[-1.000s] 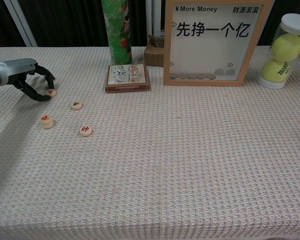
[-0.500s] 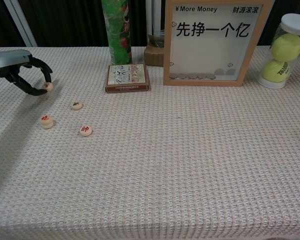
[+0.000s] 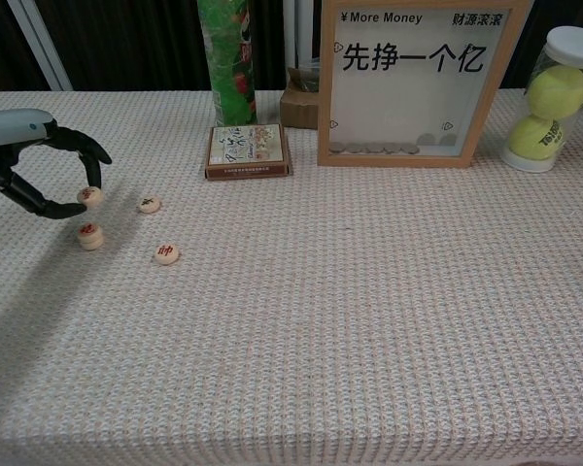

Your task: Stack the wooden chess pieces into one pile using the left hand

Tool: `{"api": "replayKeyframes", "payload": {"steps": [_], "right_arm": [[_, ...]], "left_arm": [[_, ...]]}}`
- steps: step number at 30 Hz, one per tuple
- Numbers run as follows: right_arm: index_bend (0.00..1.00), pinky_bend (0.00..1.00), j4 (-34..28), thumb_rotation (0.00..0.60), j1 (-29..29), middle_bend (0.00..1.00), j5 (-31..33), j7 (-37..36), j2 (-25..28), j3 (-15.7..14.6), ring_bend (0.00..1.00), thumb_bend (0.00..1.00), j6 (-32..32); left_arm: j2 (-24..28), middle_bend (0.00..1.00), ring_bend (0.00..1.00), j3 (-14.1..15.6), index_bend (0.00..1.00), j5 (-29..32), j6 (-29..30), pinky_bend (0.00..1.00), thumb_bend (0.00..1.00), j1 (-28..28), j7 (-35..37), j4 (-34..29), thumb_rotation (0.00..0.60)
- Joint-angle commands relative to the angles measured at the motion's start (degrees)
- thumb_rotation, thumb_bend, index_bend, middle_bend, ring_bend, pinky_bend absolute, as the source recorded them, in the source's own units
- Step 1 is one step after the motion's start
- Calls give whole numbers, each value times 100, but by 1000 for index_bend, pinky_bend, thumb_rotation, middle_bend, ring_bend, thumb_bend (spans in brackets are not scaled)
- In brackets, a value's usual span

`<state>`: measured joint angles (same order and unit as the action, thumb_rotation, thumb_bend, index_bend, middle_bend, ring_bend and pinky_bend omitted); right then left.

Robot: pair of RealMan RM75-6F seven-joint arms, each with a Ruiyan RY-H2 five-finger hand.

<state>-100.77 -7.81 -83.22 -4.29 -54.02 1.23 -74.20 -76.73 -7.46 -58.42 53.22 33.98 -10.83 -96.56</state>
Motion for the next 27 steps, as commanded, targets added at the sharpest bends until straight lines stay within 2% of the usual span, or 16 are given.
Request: {"api": "replayKeyframes", "payload": {"steps": [1,9,17,27], "right_arm": [[0,0,4,600,0,0,-18,-19,3,-5,0,336,-5],[0,0,10,600,-5,0,-6,-42,14,-7,0,336,12],[0,0,35,600,-7,0,53,-79,26,8,0,336,34],[0,0,-7,600,9,0,29,-25,30,-3,0,335,-4]], "left_arm": [[-130,164,0,113,486,57,247,18,327,-58,-268,-171,600],[-502,168,0,129,486,96,384,17,327,-10,-461,115,600],[-439,174,0,186,486,47,586,15,326,-152,-434,91,600],[-476,173,0,248,486,113,488,15,326,-226,-308,248,600]]}}
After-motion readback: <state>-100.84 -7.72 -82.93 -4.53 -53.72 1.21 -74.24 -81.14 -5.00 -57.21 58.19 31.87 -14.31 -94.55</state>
